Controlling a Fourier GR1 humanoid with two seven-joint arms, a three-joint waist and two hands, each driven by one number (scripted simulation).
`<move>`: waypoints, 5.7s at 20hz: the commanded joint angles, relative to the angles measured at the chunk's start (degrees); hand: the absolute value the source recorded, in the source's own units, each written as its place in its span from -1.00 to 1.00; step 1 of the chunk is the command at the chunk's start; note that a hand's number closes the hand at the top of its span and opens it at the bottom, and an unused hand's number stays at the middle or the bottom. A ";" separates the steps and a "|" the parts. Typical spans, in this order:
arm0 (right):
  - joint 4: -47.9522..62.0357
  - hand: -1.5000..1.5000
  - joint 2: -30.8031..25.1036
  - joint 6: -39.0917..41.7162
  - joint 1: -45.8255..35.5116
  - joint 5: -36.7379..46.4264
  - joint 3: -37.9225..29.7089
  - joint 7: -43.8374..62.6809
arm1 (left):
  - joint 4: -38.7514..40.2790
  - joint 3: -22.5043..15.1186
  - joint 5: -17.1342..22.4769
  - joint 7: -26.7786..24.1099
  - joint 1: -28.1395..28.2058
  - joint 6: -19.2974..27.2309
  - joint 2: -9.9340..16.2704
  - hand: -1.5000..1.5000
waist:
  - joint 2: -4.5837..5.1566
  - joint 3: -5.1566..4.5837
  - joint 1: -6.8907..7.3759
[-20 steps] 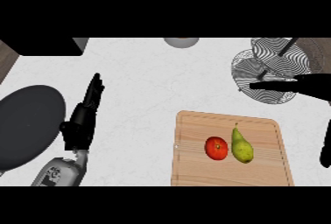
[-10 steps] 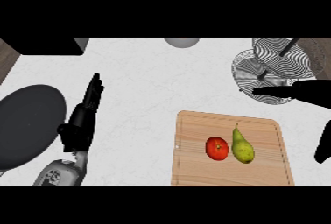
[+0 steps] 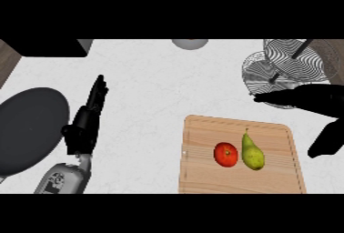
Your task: Pick the pear from the cutting board and place it in the tiered basket
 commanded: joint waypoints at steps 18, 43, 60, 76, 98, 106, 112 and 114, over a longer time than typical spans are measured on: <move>10.46 -1.00 4.46 -8.60 3.61 17.13 3.40 -13.77 | -3.30 1.79 -5.33 1.84 1.87 -1.89 -4.62 0.00 | -0.19 -0.06 -0.40; 19.80 -1.00 8.26 -12.63 3.00 23.41 5.84 -21.33 | 1.97 4.84 -8.31 -1.28 0.61 -4.67 -8.23 0.00 | -0.09 -0.06 -0.50; 19.79 -1.00 17.97 -14.33 6.90 27.94 5.29 -16.22 | -2.46 6.22 -9.82 1.84 2.27 -7.20 -8.64 0.00 | -0.20 -0.06 -0.53; 24.95 1.00 22.90 -34.83 8.95 36.23 5.43 -22.68 | 2.32 8.43 -9.65 -3.55 2.47 -8.67 -9.34 0.00 | -0.13 -0.06 -0.45; -15.09 1.00 6.88 -42.22 24.52 41.23 -10.27 -6.22 | -4.03 8.77 -10.24 0.77 4.77 -8.33 -8.90 0.00 | -0.64 -0.13 -1.88; -29.24 1.00 3.24 -23.21 17.25 24.32 -27.61 -1.19 | -0.19 10.56 -9.06 -2.14 3.98 -9.23 -8.44 0.00 | -0.50 -0.17 -1.85; -22.07 1.00 0.73 -14.97 5.82 17.97 -34.40 2.92 | -3.51 9.27 -10.31 2.08 1.81 -8.67 -9.28 0.00 | -0.27 -0.09 -0.53; -19.76 1.00 0.18 -9.53 0.71 12.59 -36.79 5.56 | -3.07 10.55 -7.66 2.59 1.24 -11.69 -7.31 0.00 | -0.28 -0.13 -0.40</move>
